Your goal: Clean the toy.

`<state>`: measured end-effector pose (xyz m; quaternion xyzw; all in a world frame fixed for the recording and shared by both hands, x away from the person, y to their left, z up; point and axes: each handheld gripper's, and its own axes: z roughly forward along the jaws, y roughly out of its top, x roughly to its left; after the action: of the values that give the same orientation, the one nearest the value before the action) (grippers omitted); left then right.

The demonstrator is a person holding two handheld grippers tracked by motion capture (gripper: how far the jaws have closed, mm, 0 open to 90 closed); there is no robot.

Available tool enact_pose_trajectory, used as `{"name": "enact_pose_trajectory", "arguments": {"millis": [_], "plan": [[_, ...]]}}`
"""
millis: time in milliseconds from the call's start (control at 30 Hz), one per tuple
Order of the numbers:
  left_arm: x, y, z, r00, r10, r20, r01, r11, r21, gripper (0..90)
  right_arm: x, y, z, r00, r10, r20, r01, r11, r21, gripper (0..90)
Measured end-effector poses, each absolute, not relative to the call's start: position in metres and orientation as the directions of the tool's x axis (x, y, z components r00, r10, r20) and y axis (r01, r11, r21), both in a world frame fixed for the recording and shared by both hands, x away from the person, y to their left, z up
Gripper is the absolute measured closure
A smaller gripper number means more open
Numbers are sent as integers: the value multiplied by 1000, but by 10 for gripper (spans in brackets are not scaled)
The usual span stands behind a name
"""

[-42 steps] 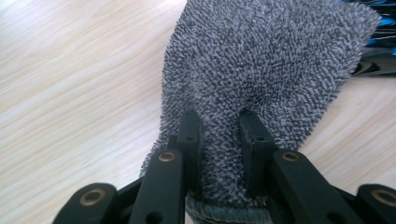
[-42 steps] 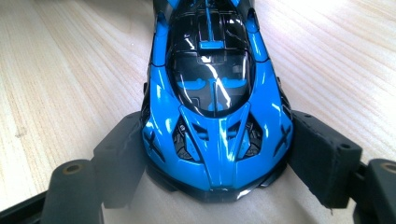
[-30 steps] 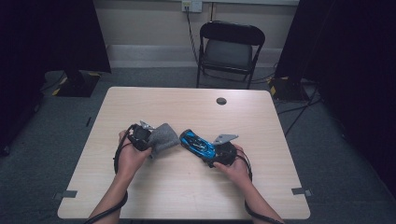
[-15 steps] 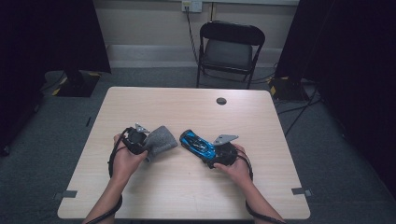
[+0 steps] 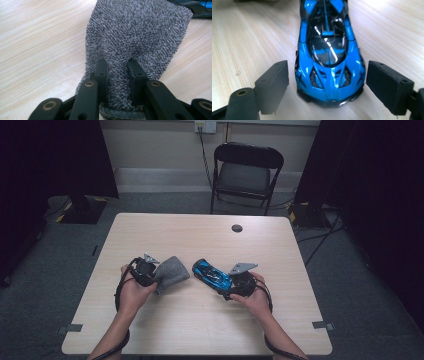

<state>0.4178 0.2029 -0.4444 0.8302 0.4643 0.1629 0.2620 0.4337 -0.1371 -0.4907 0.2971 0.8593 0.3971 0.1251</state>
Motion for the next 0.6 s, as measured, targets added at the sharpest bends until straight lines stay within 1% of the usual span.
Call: {"name": "enact_pose_trajectory", "arguments": {"millis": [200,267,367,467,500,567,600], "plan": [[417,202,-446,522,853,21,682,-432,590,733,437,-134,-477,-791,611,13,393,493,776,177],[416,200,-448,519,855,13,684,-425,593,733,440,-130,-472,-794,607,30,393,475,787,200],[416,199,-450,528,849,9,683,-431,590,733,448,-120,-470,-805,593,13,378,496,782,240],[417,198,-451,536,844,13,681,-441,584,733,456,-112,-471,-806,592,17,383,499,777,265],[417,198,-452,527,850,6,683,-428,591,732,459,-109,-472,-808,589,19,384,501,775,266],[418,197,-453,523,852,0,688,-423,591,732,463,-104,-473,-800,600,-5,384,519,764,281],[419,196,-453,519,855,3,689,-420,591,732,465,-104,-474,-798,603,0,391,517,761,287]]}}
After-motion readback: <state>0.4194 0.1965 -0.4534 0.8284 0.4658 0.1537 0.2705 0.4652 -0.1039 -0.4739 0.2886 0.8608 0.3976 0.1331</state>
